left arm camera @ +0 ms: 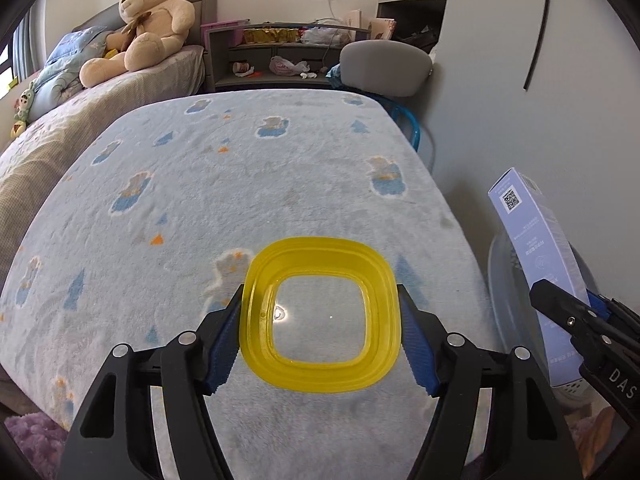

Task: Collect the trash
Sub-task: 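Carry the lavender box and yellow lid over the grey basket, then open both grippers to drop the box and lid into the basket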

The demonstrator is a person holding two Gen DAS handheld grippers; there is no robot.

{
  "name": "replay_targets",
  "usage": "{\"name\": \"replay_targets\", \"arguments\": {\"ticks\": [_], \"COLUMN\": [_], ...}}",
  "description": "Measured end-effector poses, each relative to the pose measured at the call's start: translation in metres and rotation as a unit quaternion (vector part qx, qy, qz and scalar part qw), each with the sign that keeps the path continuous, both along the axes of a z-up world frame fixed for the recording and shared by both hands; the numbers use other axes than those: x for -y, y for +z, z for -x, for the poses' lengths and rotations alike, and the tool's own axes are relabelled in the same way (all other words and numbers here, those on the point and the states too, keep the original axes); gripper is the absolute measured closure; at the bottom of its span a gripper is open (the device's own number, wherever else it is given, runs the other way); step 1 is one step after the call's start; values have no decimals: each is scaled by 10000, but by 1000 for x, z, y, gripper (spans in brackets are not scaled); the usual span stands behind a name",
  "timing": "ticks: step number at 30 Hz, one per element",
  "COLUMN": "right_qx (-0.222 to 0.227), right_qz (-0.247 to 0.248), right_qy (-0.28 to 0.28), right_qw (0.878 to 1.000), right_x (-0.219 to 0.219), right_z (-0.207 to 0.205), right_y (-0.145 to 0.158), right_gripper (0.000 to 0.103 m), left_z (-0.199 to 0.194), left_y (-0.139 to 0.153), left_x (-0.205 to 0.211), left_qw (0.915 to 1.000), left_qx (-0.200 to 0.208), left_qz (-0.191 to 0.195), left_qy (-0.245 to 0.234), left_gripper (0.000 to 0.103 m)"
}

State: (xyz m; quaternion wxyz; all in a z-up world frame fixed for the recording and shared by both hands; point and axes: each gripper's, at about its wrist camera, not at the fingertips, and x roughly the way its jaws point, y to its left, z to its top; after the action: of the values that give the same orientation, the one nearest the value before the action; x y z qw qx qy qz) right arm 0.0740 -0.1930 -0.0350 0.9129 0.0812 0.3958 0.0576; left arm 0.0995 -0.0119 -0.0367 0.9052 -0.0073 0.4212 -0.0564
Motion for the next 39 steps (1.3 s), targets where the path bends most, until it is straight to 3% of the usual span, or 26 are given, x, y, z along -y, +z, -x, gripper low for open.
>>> {"name": "replay_targets", "arguments": {"ticks": [14,23,31,33,35,39], "right_qx": [-187,-435,-469,-441,-360,-339], "right_qz": [318,124,77,139,158,118], "right_qy": [-1340,-1355,-1352,-1332,-1332,-1345], "right_qw": [9903,9897,9897,9900,9903,9903], "right_x": [138,155,158,157,156,156], "right_z": [45,42,37,38,40,42], "right_y": [4,-18,-23,-21,-19,-18], "right_gripper": [60,60,59,54,37,34], "left_z": [16,4,-3,-4,-4,0], "left_y": [20,12,6,6,5,7], "left_x": [134,182,189,189,189,189], "left_qw": [9915,9864,9880,9887,9889,9900], "left_qx": [27,-75,-138,-188,-236,-165], "left_qz": [9,-111,-147,-125,-119,-264], "left_qy": [-1297,-1637,-1528,-1483,-1460,-1375], "left_gripper": [35,35,34,32,30,27]}}
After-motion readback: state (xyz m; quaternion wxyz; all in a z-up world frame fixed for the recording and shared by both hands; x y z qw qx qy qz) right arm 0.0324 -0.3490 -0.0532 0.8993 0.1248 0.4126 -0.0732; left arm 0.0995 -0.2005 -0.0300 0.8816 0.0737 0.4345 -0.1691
